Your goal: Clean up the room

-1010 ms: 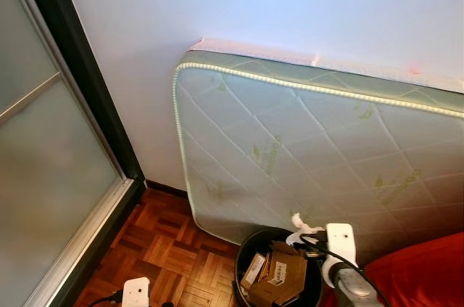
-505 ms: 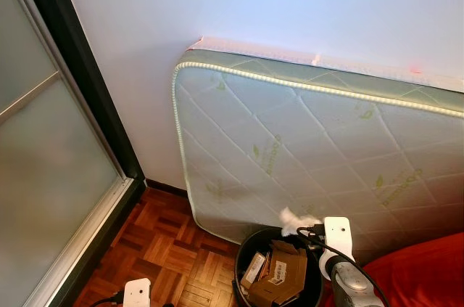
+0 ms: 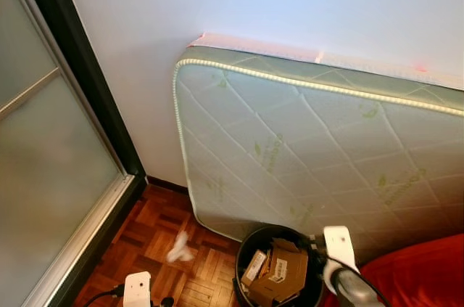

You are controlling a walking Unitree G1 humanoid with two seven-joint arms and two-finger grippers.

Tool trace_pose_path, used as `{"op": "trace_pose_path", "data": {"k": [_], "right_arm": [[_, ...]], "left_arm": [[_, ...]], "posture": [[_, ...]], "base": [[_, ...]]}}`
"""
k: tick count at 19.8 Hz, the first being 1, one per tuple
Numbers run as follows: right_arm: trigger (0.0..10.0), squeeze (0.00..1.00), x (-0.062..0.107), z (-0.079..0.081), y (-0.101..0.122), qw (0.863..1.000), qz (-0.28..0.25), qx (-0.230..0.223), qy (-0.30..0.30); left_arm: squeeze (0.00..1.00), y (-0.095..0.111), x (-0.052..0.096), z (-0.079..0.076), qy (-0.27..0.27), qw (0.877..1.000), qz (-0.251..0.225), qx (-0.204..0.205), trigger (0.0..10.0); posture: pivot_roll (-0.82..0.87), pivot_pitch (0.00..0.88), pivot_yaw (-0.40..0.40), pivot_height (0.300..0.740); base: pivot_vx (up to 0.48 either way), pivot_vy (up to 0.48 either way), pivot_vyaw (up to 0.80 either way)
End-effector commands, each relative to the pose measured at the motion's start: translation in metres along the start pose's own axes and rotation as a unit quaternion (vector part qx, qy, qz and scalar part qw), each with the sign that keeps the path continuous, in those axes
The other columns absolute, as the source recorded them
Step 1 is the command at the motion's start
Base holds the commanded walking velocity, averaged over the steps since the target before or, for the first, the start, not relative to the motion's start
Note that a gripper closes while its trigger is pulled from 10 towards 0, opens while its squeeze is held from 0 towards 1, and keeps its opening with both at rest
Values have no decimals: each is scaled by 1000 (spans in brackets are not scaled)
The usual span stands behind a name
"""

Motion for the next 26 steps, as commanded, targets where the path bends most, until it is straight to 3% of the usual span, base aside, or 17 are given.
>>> {"op": "trace_pose_path", "data": {"k": [1, 7, 12, 16, 20, 26], "right_arm": [[10000, 0, 2, -3, -14, 1000, 26, 5, -6], [10000, 0, 9, -9, -37, 998, 56, -23, -8], [10000, 0, 19, -19, -66, 994, 95, -42, -22], [10000, 0, 19, -19, -67, 992, 93, -86, -25], [10000, 0, 19, -20, -65, 990, 90, -102, -28], [10000, 0, 19, -9, -67, 991, 91, -100, -14]], "left_arm": [[0, -7, 1, -1, 1, 1000, 13, 3, 10000], [0, -11, 2, 1, 5, 1000, 20, -5, 10000], [0, 2, -3, -9, 0, 1000, 12, -14, 10000], [0, -2, -2, -11, -2, 1000, 13, -18, 10000], [0, -25, 7, 4, 1, 999, 27, -23, 10000], [0, -12, 3, 5, 2, 999, 18, -36, 10000]], "posture": [[33, 72, -43, 740], [31, 58, -41, 740], [29, 22, -37, 740], [32, 0, -33, 740], [24, 0, -15, 740], [17, 0, -4, 740]], "base": [[0, 0, 0], [0, 0, 0], [0, 0, 0], [0, 0, 0], [0, 0, 0], [0, 0, 0]]}}
Point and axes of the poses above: a point about 5 cm out from each wrist's last joint towards the gripper, its own x axis pointing back from the gripper into the wrist, its own y axis along the axis of the wrist's last joint, z = x × y, the point moved 4 cm from there along -x, pointing out of the wrist towards the gripper, and after that the axes turned 5 degrees about -x, right-handed, at the moved point
